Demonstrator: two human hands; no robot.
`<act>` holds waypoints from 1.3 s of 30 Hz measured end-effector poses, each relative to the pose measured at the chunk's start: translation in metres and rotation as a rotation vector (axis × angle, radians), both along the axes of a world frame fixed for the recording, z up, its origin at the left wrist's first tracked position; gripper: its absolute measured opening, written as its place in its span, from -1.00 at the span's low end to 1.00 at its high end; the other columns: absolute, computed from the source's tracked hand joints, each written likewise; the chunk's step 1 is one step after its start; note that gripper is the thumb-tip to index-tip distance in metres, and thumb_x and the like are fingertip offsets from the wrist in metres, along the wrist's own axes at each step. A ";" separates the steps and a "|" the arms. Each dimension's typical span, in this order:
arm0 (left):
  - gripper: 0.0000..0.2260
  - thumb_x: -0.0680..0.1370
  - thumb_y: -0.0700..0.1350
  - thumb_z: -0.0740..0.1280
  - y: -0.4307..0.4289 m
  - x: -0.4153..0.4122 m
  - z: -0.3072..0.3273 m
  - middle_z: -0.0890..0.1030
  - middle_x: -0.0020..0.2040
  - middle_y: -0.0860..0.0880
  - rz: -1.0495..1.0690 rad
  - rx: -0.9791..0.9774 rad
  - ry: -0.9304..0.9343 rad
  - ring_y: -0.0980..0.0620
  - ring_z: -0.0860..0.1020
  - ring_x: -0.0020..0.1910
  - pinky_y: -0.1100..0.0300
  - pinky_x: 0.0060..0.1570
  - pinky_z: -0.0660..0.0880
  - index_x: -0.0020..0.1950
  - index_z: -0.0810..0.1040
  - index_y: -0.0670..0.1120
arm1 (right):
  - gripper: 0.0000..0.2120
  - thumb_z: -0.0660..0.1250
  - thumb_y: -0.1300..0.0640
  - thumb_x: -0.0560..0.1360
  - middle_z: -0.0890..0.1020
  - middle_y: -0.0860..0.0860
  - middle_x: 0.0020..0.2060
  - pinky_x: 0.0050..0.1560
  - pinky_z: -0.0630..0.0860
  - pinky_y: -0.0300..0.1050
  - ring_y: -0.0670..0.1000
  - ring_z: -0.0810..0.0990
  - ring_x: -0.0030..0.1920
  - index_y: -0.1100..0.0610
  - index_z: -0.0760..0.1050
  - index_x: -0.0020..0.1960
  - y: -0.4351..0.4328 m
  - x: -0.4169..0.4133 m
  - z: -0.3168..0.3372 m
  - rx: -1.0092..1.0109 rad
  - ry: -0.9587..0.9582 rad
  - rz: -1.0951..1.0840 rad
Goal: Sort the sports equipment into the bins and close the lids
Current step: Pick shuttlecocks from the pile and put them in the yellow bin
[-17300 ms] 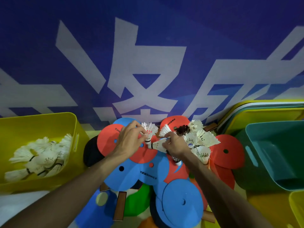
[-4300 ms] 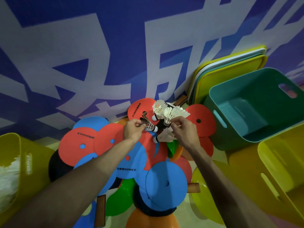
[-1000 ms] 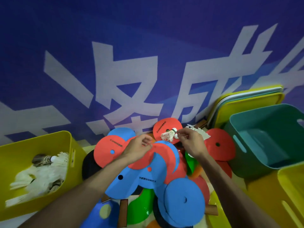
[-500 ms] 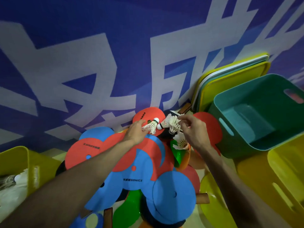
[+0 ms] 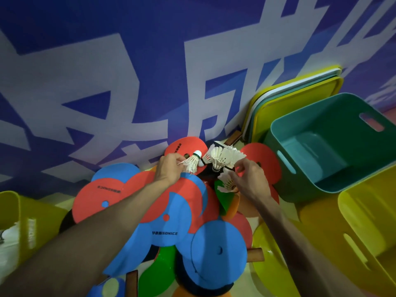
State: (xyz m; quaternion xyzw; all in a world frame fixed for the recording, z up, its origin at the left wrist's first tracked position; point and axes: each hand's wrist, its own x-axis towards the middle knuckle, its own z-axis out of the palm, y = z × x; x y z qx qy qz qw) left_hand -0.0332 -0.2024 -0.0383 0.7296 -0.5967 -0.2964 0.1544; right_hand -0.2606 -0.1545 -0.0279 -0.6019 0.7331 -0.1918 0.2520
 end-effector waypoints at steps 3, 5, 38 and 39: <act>-0.83 0.48 -0.21 0.38 0.016 0.007 0.007 0.70 -0.06 -0.07 0.042 -0.075 0.061 0.00 0.64 -0.06 0.26 -0.15 0.46 0.04 0.66 -0.07 | -0.77 0.34 0.00 0.47 0.53 0.00 -0.03 -0.06 0.56 0.06 0.05 0.55 -0.04 0.07 0.49 0.08 0.007 0.003 -0.004 0.109 0.080 0.030; -0.79 0.48 -0.24 0.34 0.024 0.012 0.013 0.69 -0.05 -0.08 0.049 -0.142 0.042 -0.04 0.63 -0.07 0.23 -0.14 0.46 0.07 0.65 -0.08 | -0.84 0.29 0.10 0.49 0.55 0.04 -0.03 -0.06 0.56 0.07 0.09 0.56 -0.04 0.07 0.52 0.06 0.012 0.005 -0.005 0.088 0.099 0.032; -0.93 0.50 -0.21 0.38 0.234 0.247 0.147 0.63 -0.17 -0.02 0.685 -0.548 0.478 0.23 0.57 -0.38 0.21 -0.32 0.58 -0.10 0.61 -0.05 | -0.91 0.27 0.35 0.48 0.62 0.22 -0.16 -0.33 0.62 -0.07 0.12 0.65 -0.23 0.24 0.53 -0.07 0.071 0.276 0.106 0.115 -0.727 0.268; -0.95 0.50 -0.20 0.39 0.246 0.259 0.145 0.64 -0.15 -0.03 0.730 -0.548 0.483 0.23 0.57 -0.40 0.14 -0.28 0.58 -0.07 0.62 -0.06 | -0.91 0.27 0.36 0.48 0.62 0.23 -0.16 -0.31 0.63 -0.06 0.13 0.64 -0.21 0.25 0.52 -0.06 0.076 0.288 0.106 0.155 -0.769 0.267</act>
